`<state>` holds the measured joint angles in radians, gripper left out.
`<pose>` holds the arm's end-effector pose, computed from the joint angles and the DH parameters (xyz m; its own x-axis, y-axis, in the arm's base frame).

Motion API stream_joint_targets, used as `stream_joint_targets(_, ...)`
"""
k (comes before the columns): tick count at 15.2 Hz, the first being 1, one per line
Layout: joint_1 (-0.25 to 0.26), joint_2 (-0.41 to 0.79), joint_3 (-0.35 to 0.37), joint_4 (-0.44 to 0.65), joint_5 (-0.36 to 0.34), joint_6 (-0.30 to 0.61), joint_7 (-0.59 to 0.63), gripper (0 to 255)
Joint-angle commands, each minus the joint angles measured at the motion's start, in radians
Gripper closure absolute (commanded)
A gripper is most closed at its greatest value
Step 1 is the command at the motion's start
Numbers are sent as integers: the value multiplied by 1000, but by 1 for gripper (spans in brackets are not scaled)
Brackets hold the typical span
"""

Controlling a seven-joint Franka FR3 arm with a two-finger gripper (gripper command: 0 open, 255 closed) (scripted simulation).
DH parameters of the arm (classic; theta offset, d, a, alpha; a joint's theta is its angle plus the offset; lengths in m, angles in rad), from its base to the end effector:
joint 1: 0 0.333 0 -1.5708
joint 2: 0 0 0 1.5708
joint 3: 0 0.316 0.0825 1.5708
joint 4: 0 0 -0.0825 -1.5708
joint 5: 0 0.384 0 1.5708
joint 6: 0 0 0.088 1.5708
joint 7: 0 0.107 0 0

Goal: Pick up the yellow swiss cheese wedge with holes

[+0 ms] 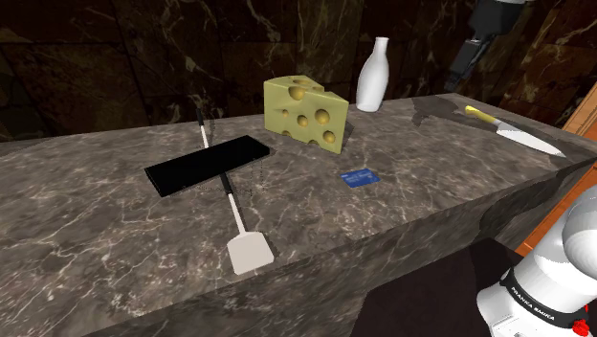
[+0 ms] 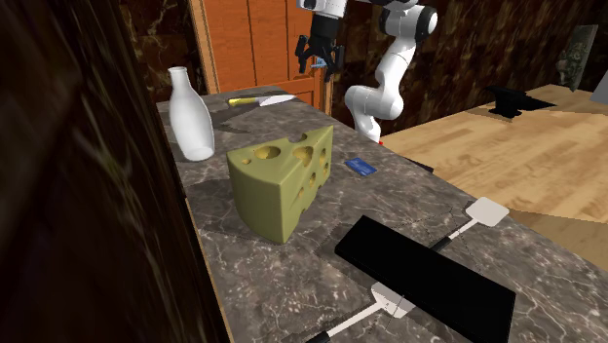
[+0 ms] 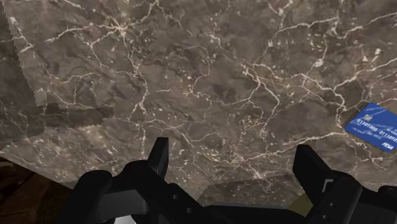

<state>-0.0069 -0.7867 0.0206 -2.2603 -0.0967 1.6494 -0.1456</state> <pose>0.3141 -0.0027 0.6445 0.9744 0.1617 0.1564 0.1411 -0.9808 0.1347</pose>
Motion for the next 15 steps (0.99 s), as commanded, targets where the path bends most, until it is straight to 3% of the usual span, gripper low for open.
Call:
stream_joint_targets(1, 0, 0, 0, 0, 0, 0, 0, 0)
stream_joint_targets(15, 26, 516, 167, 379, 88, 33, 261, 0)
